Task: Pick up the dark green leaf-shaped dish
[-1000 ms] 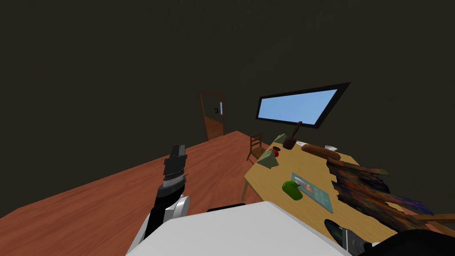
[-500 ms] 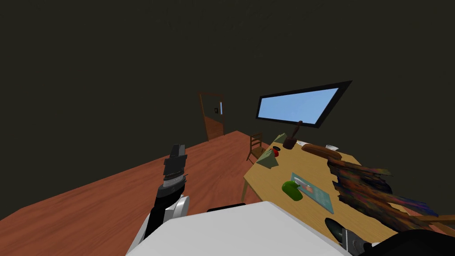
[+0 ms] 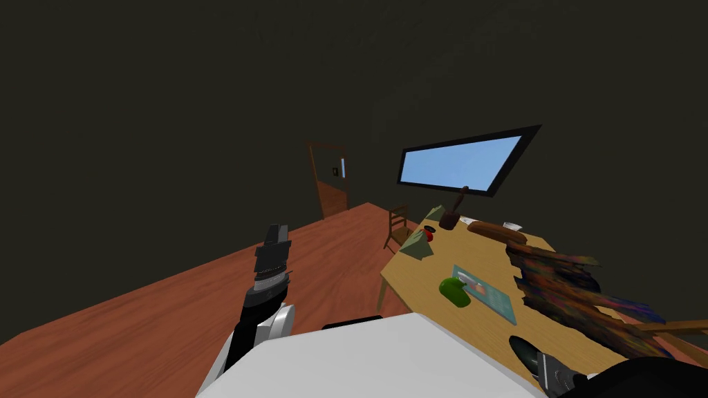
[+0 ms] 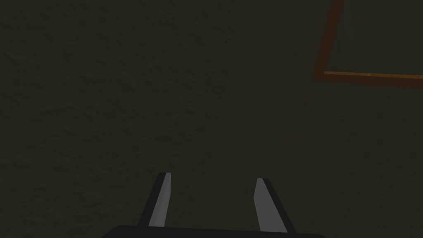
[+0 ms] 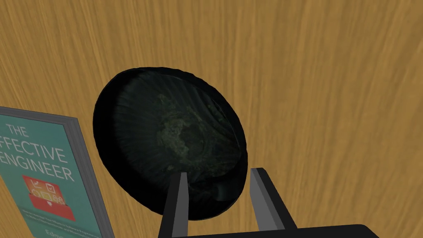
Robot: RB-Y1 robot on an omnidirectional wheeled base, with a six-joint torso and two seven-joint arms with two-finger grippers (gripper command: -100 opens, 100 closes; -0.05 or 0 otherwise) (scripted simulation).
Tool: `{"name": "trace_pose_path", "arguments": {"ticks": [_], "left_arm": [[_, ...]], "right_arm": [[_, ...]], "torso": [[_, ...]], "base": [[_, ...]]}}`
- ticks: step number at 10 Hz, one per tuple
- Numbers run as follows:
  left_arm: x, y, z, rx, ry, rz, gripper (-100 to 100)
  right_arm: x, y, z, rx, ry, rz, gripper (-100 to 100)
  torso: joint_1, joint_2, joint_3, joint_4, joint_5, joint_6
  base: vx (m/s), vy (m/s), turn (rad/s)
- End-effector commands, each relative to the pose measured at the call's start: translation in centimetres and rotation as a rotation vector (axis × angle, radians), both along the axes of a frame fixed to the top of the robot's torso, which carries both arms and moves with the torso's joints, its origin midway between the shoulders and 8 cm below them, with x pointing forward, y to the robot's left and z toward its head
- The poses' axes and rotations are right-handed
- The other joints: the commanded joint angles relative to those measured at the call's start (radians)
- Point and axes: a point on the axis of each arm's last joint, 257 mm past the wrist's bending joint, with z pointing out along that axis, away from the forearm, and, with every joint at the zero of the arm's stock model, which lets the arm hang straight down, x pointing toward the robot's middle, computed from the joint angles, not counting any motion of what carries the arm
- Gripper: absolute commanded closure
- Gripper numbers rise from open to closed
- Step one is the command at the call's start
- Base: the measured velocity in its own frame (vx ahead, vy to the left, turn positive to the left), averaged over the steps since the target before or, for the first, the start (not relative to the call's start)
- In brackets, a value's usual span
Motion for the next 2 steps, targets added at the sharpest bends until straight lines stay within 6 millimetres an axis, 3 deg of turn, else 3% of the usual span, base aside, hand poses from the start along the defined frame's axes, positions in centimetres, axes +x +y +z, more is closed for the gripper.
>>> {"name": "trace_pose_path", "arguments": {"ticks": [1,2], "left_arm": [[0.00,0.00,0.00,0.000,0.000,0.000,0],[0.00,0.00,0.00,0.000,0.000,0.000,0]], "right_arm": [[0.00,0.00,0.00,0.000,0.000,0.000,100],[-0.02,0.04,-0.02,0.001,0.000,-0.001,0]], "torso": [[0.000,0.000,0.000,0.000,0.000,0.000],[-0.003,-0.001,0.000,0.000,0.000,0.000]], "base": [[-0.006,0.022,-0.003],[-0.002,0.006,-0.002]]}}
